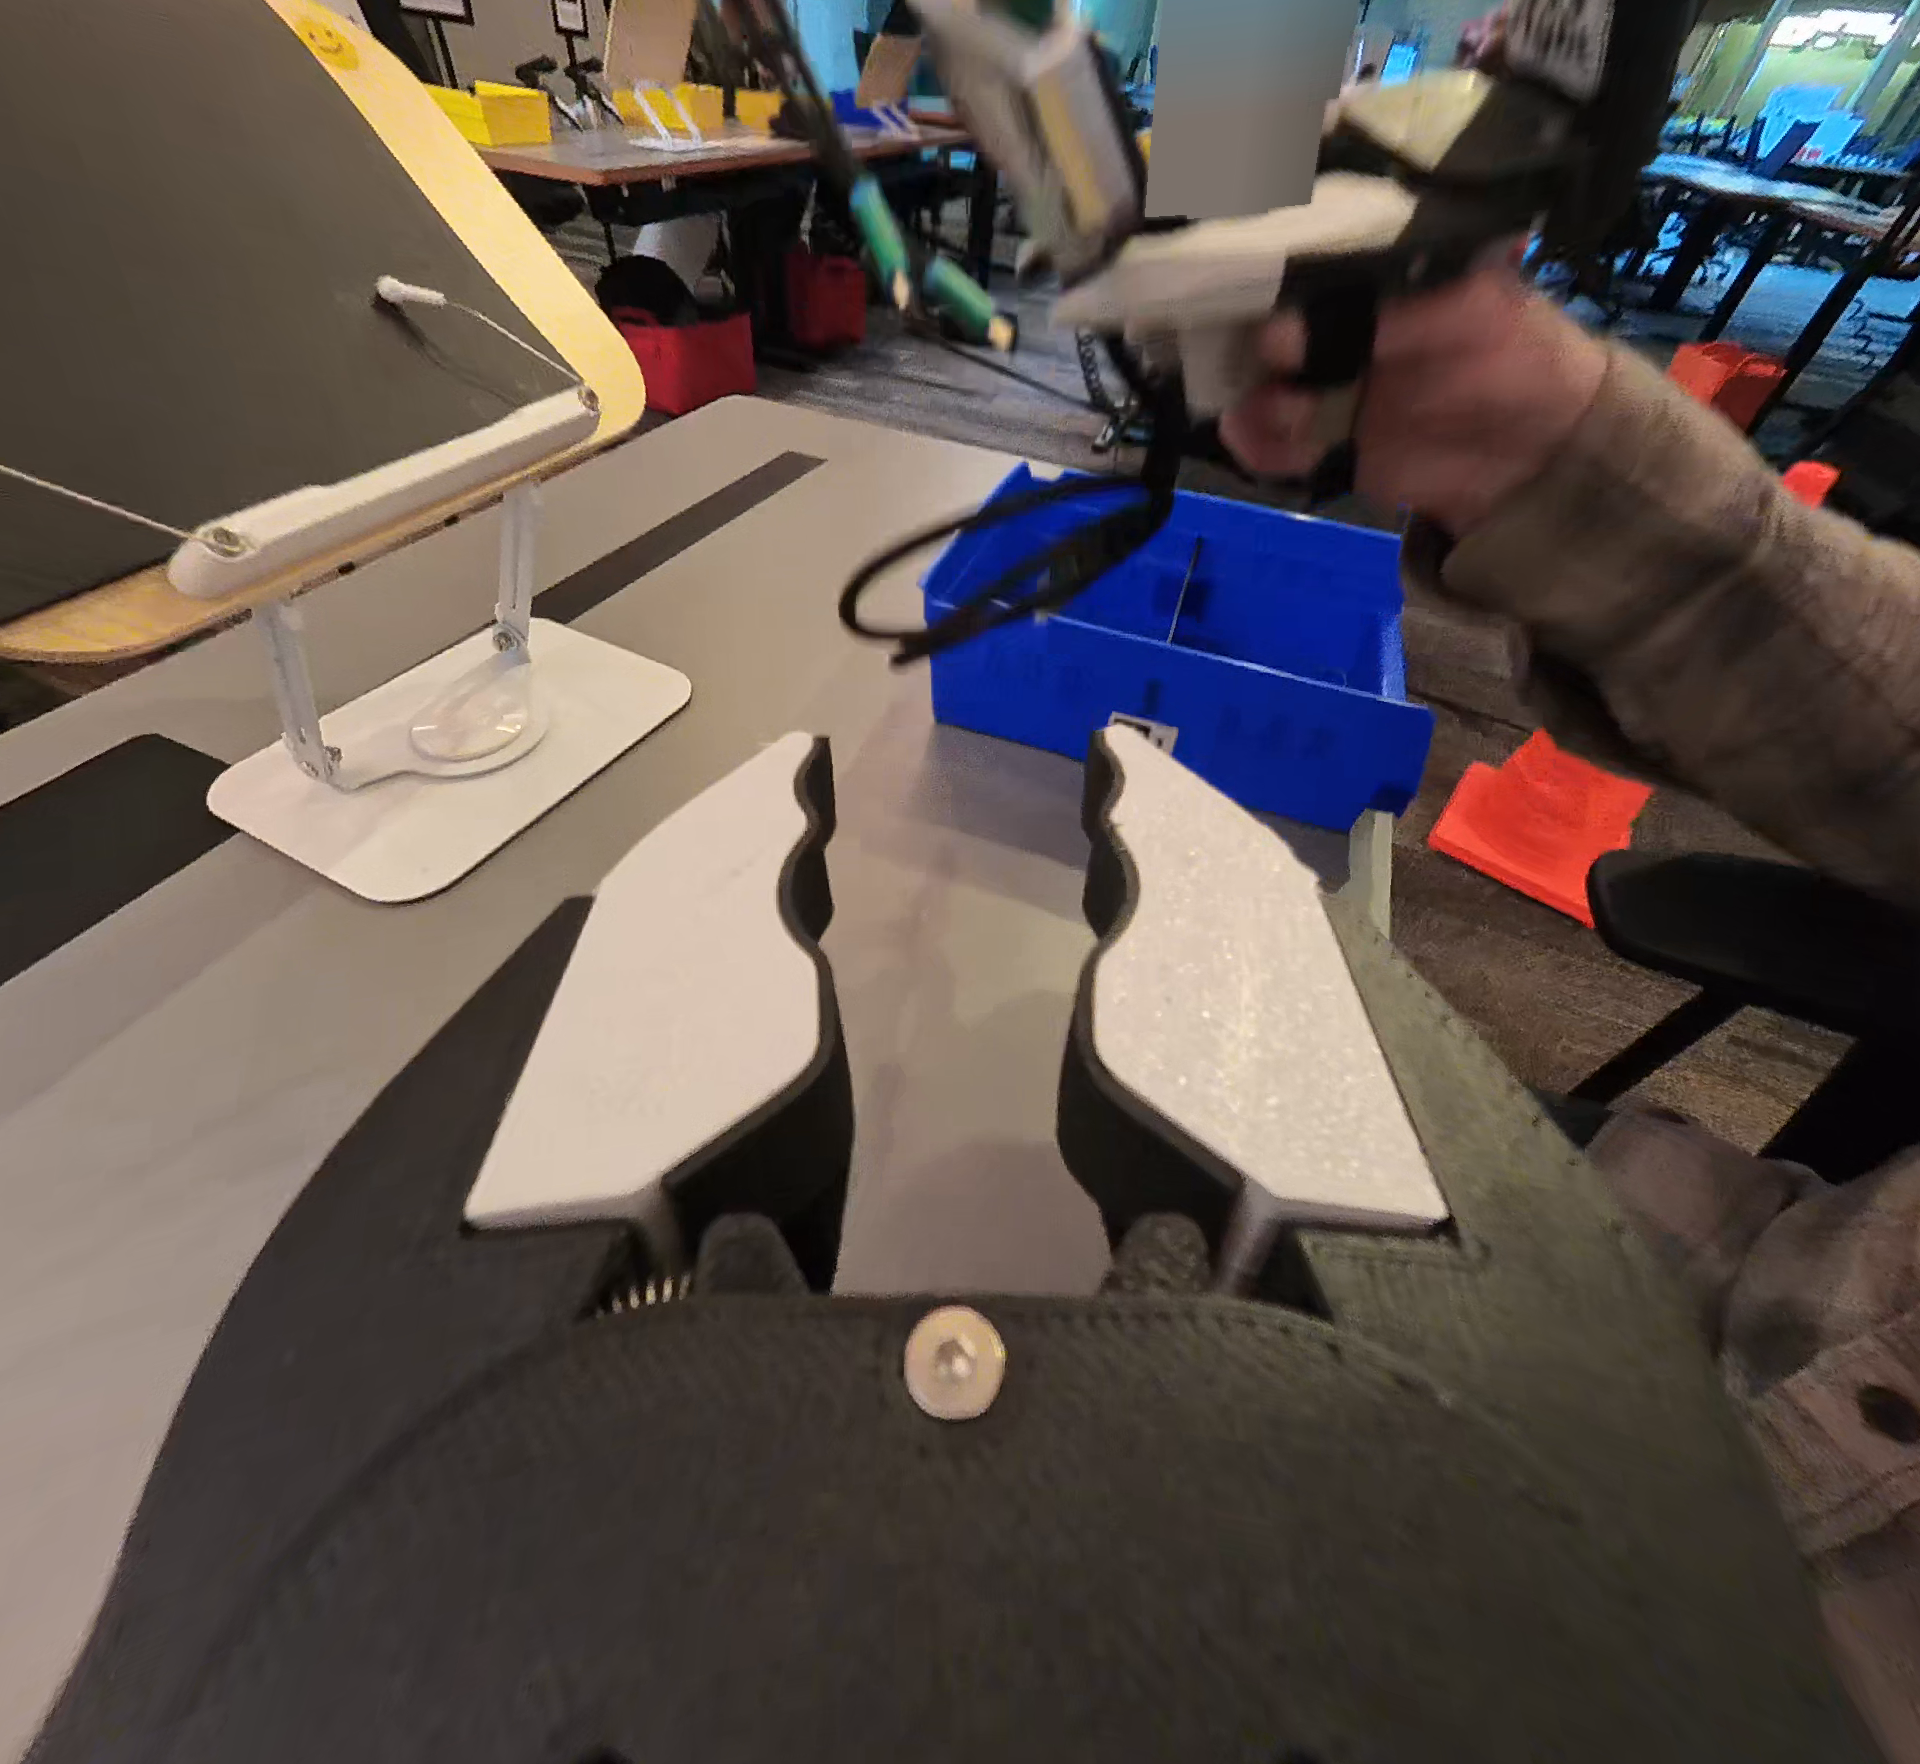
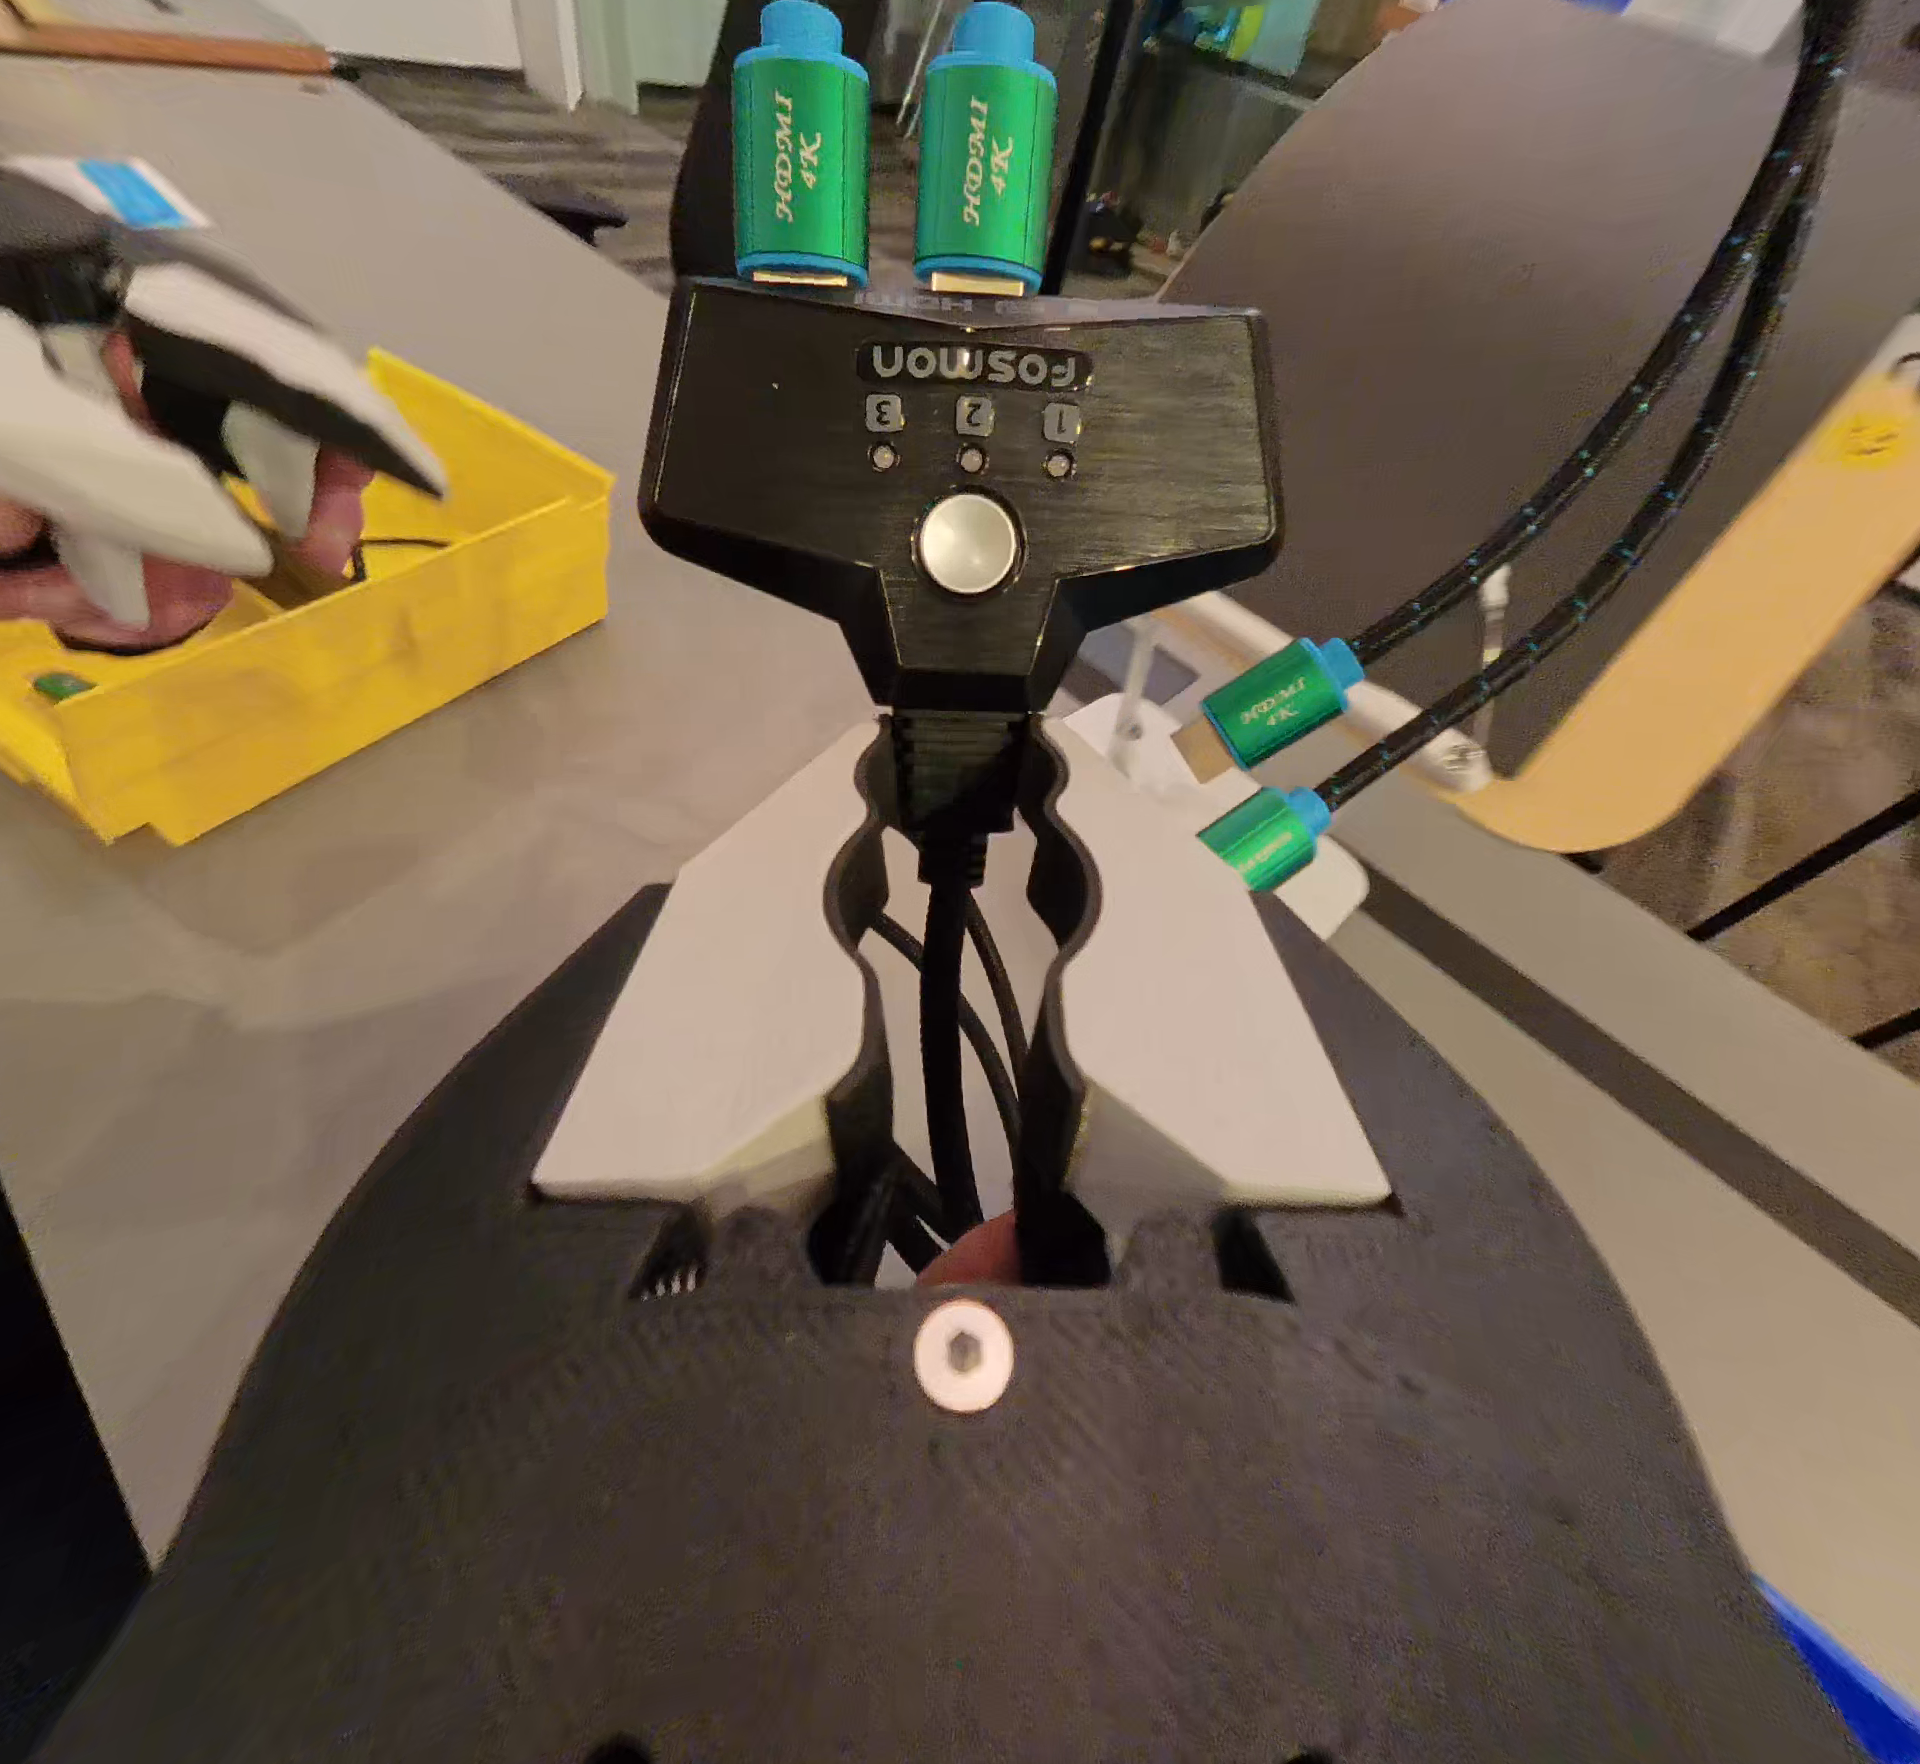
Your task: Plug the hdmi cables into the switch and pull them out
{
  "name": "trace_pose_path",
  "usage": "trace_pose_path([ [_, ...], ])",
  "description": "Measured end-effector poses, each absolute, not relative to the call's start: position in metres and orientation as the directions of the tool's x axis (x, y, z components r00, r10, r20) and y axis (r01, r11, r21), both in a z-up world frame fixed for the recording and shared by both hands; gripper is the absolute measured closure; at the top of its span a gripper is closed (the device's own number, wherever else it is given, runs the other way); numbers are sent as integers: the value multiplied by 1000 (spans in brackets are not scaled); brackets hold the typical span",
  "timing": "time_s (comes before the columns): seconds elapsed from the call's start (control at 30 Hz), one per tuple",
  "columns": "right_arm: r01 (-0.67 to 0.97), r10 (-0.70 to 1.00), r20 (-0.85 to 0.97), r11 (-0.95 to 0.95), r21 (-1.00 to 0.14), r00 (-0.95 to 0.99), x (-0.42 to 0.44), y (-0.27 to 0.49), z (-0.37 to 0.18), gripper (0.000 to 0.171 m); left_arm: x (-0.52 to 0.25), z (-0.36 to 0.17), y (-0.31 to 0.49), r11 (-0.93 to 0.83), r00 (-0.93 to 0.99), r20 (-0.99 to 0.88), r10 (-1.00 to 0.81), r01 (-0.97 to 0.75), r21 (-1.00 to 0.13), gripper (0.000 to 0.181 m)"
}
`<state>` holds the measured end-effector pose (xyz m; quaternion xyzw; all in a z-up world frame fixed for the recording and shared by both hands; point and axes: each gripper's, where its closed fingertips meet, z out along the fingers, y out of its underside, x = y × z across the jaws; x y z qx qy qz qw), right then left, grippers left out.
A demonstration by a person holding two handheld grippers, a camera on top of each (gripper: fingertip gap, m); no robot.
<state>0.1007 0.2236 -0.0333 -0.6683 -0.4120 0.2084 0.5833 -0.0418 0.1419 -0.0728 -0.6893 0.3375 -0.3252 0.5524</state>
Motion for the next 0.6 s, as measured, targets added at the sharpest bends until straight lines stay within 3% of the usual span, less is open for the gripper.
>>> trace_pose_path([
  [0.13,286,720,221,33,-958,657,147,243,0,151,-37,-93,134,-177,566,50,-823,-172,-969,137],
  [0.27,287,651,207,-17,-958,730,195,267,-7,151,-29,-111,128,-185,563,24,-826,-230,-956,137],
  [0.6,287,560,26,-384,-878,828,265,303,-171,150,-12,-137,127,-228,543,54,-838,-259,-939,138],
])
